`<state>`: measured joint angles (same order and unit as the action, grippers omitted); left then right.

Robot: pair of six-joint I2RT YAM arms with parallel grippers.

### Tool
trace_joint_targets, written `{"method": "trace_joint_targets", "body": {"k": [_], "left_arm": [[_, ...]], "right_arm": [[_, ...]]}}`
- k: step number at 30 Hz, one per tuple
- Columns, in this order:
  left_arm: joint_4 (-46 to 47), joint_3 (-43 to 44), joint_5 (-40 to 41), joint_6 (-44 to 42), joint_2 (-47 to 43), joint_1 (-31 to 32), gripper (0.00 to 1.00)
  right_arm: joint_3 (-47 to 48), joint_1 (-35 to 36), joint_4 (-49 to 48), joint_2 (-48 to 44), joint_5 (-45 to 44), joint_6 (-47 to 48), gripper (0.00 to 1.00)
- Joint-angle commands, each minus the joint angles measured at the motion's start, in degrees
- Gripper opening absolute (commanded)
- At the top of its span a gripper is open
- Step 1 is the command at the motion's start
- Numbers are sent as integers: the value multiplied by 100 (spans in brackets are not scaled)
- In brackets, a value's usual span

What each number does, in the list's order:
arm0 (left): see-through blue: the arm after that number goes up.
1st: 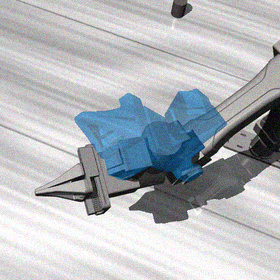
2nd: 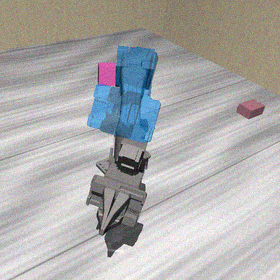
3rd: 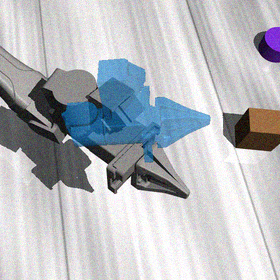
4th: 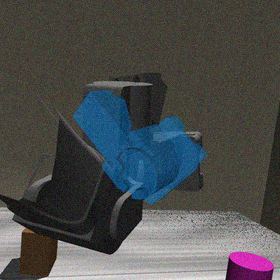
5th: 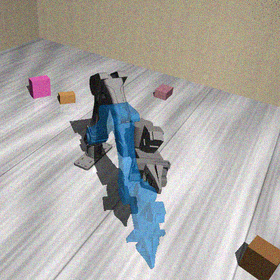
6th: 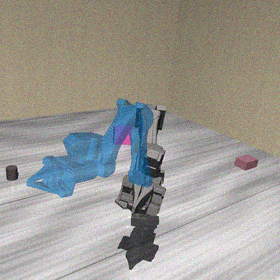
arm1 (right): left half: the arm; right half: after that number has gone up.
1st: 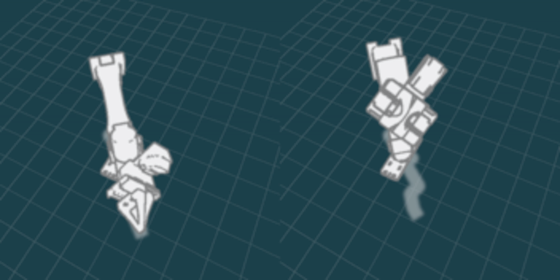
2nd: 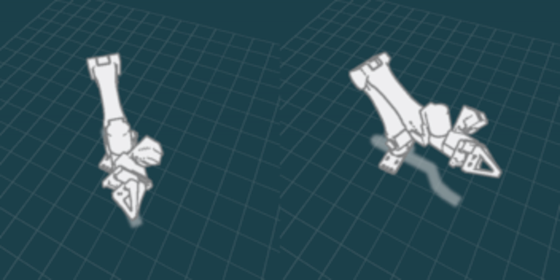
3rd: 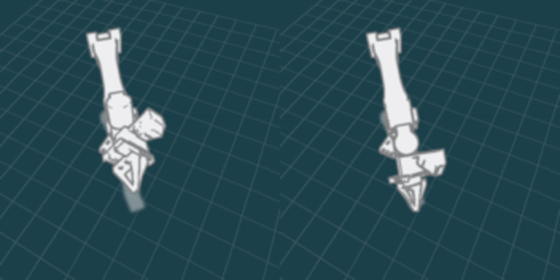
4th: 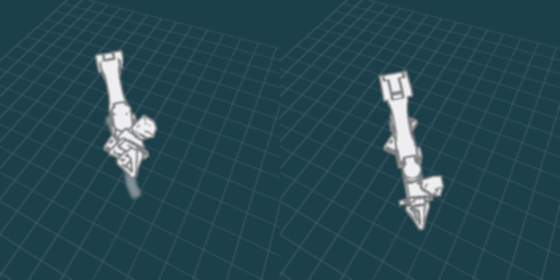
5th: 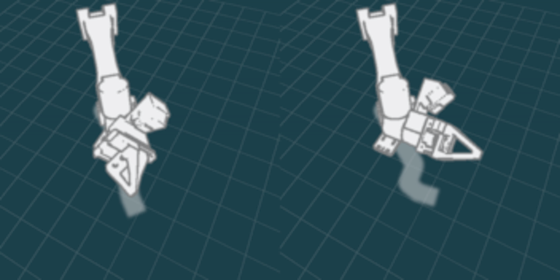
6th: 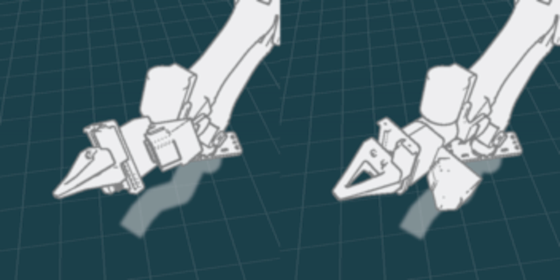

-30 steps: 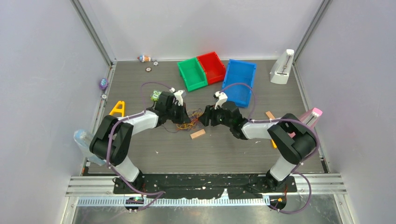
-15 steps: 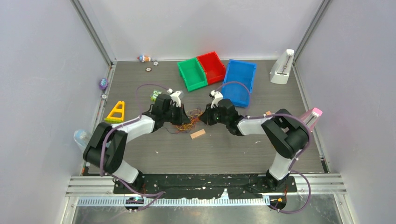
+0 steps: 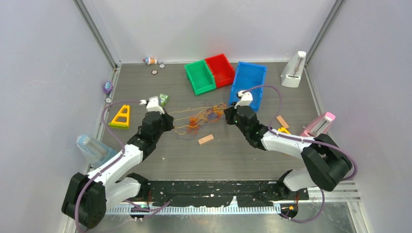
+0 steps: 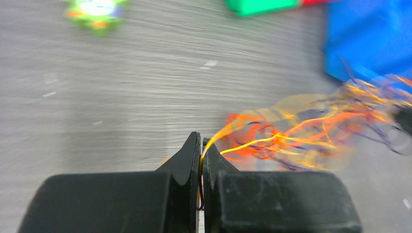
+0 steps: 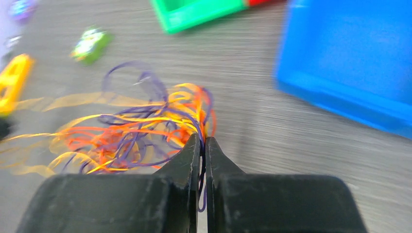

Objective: Untangle the cables

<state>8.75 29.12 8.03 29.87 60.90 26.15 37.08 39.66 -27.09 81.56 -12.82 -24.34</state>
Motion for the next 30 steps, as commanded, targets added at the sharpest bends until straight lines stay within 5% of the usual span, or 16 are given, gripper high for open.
{"method": "trace_joint_targets", "body": {"k": [1, 9, 17, 30], "left_arm": [[-290, -385, 1903, 344, -538, -354, 0], [101, -612, 1608, 84, -873, -351, 0], [74, -417, 1182, -117, -590, -348, 0], [256, -524, 1001, -139, -681, -348, 0]], "right_arm": [[-277, -247, 400, -445, -2134, -6, 5], [-390, -249, 133, -501, -1973, 91, 8], [-285, -248, -469, -183, -67, 558, 11], [-313, -249, -647, -141, 369, 554, 12]]}}
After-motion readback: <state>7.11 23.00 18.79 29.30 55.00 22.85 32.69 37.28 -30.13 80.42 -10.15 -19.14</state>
